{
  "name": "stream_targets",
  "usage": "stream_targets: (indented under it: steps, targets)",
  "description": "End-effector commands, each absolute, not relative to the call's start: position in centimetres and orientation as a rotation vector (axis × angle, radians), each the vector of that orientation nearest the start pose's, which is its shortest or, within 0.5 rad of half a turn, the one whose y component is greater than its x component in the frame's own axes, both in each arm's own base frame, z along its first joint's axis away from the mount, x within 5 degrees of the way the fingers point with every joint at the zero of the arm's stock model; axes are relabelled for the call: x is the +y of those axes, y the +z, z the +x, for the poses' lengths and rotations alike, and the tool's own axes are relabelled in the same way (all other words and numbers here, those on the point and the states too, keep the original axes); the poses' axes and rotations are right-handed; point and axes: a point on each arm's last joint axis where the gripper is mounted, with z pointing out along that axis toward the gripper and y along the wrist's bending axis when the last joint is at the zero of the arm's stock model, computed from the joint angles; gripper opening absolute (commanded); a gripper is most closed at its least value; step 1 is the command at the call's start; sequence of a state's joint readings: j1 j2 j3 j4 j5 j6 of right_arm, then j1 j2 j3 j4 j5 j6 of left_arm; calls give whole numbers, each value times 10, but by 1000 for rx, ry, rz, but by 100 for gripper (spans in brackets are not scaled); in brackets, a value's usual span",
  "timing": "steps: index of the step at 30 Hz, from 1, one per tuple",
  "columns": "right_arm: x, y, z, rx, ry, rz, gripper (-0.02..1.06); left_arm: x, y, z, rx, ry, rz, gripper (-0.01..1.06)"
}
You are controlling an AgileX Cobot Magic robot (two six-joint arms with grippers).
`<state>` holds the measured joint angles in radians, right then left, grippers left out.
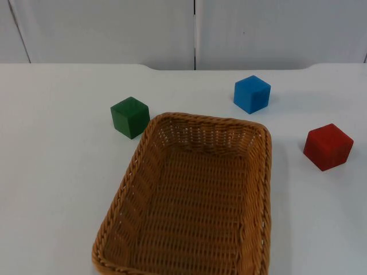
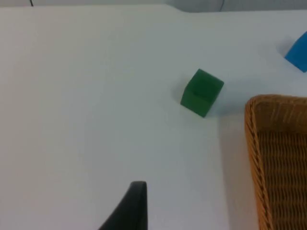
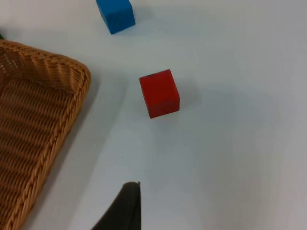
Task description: Pick up one cube with each hand and place exactly two cubes into the same basket, leaving the remaining cube outside.
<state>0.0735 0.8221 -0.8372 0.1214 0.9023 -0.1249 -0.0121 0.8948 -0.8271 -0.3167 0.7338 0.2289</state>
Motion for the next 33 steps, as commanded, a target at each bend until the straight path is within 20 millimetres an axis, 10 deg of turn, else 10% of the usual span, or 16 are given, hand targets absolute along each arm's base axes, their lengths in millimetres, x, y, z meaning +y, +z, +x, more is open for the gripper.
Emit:
stream_targets:
  steps: [1,33]
  targets:
    - [19,338,157,2357,127,-176,105,-22,348,182,2225,-253,124,105]
    - [29,324,265,2524,113,-292,105,-23,324,293,2400,-246,187,105]
